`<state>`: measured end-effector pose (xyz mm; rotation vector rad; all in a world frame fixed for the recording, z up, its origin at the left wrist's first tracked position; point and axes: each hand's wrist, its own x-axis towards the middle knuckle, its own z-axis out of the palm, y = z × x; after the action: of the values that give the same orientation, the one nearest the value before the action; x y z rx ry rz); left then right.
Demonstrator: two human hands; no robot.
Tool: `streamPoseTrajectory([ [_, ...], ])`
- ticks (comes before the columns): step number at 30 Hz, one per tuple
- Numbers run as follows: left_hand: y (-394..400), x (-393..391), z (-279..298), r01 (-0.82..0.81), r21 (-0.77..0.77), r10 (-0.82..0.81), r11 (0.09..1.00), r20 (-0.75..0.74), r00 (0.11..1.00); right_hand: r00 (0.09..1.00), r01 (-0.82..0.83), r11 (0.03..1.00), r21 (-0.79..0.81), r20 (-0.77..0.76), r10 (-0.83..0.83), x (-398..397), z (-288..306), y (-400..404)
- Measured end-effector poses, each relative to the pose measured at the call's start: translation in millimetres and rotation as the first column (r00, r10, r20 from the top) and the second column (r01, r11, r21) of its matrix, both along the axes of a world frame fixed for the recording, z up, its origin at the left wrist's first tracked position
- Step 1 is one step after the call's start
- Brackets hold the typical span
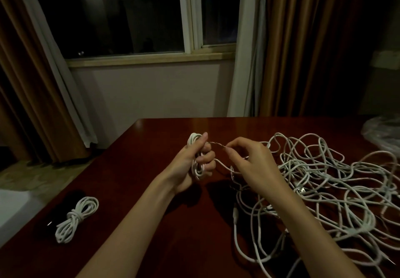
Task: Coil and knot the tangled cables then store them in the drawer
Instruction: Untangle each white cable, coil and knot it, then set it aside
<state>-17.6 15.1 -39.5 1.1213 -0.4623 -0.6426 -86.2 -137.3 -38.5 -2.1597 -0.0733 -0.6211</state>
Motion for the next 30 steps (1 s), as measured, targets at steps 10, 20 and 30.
streamPoseTrajectory([
  [10, -17.9, -12.8, -10.0, -0.136, 0.320, 0.001, 0.938, 0.390, 0.921, 0.995, -0.043, 0.940, 0.338, 0.096, 0.011, -2.3, 4.6, 9.3],
  [20, -21.2, -1.1, -22.6, -0.349, 0.371, 0.088, 0.861, 0.566, 0.820, 0.990, -0.035, 0.894, 0.446, 0.136, -0.030, -1.7, -2.6, 26.6],
  [30, -22.8, -6.2, -17.1, -0.322, 0.367, 0.077, 0.873, 0.547, 0.834, 0.990, -0.020, 0.917, 0.398, 0.139, -0.039, 2.0, -5.5, 24.7],
])
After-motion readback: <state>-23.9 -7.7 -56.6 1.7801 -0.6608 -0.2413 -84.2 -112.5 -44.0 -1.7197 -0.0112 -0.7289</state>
